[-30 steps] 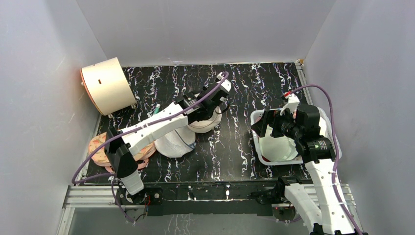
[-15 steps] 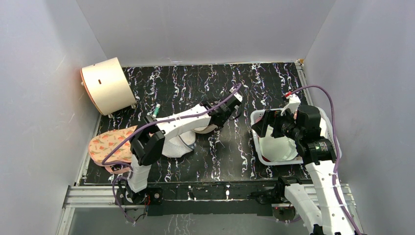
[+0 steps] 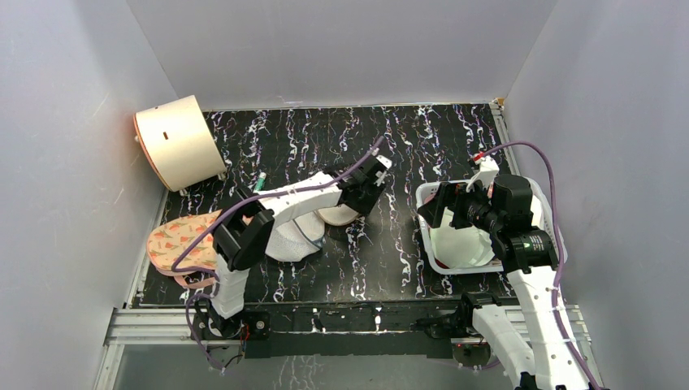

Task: Unzip the laundry bag and remove the bra
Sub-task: Close the laundry bag at the center of the board, then reset both arms

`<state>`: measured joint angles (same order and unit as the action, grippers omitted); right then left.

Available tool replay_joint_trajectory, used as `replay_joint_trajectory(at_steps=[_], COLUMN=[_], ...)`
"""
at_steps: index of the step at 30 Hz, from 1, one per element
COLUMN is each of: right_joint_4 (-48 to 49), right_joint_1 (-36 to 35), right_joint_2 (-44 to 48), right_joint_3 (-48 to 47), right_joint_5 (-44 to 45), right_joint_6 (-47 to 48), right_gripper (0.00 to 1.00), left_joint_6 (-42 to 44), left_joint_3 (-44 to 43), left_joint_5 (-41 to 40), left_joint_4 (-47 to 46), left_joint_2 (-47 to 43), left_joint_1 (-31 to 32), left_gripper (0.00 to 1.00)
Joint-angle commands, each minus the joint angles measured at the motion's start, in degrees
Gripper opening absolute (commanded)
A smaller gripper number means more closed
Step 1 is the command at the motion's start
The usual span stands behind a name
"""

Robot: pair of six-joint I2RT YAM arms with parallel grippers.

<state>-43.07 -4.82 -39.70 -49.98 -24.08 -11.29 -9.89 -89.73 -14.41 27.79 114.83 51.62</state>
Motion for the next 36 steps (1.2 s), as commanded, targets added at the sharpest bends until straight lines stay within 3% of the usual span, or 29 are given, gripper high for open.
replay_joint_trajectory(at_steps=[1, 7, 11, 15, 21, 26, 31, 36], right_joint_4=[3.4, 3.3, 3.3, 2.9, 2.6, 2.2, 3.7, 7.5], right_joint_1=[-0.2, -0.2, -0.2, -0.2, -0.3, -0.6, -1.4, -1.6], right_joint_2=[0.2, 0.0, -0.6, -1.8, -6.8, -12.8, -18.7, -23.3], right_joint_3=[-0.1, -0.1, -0.2, -1.0, -5.6, -14.6, -26.1, -37.2], right_joint_5=[0.3, 0.5, 0.5, -0.1, -0.6, 0.4, 7.6, 17.7], right_joint_6=[0.0, -0.1, -0.1, 0.2, 1.2, 2.6, 2.9, 2.2], right_gripper=[0.98, 0.98, 0.98, 0.98, 0.98, 0.98, 0.98, 0.98], left_joint_6=[-3.0, -6.9, -8.5, -8.6, -3.8, 0.4, 5.5, 11.3], left_joint_3=[3.9, 13.3, 17.9, 20.7, 15.9, 10.6, 4.6, 1.2], left_joint_5=[10.9, 21.2, 22.9, 19.6, 4.2, -1.8, -5.5, -15.6], left_joint_4=[-4.1, -11.9, -14.5, -15.8, -13.6, -11.9, -8.0, -6.4], left_joint_2=[-9.5, -23.1, -32.4, -44.0, -57.7, -64.3, -64.9, -60.8], left_joint_1=[-4.7, -11.7, -18.5, -25.9, -30.0, -30.1, -30.1, -30.0], left_gripper=[0.50, 0.82, 0.89, 0.98, 0.98, 0.99, 0.98, 0.98])
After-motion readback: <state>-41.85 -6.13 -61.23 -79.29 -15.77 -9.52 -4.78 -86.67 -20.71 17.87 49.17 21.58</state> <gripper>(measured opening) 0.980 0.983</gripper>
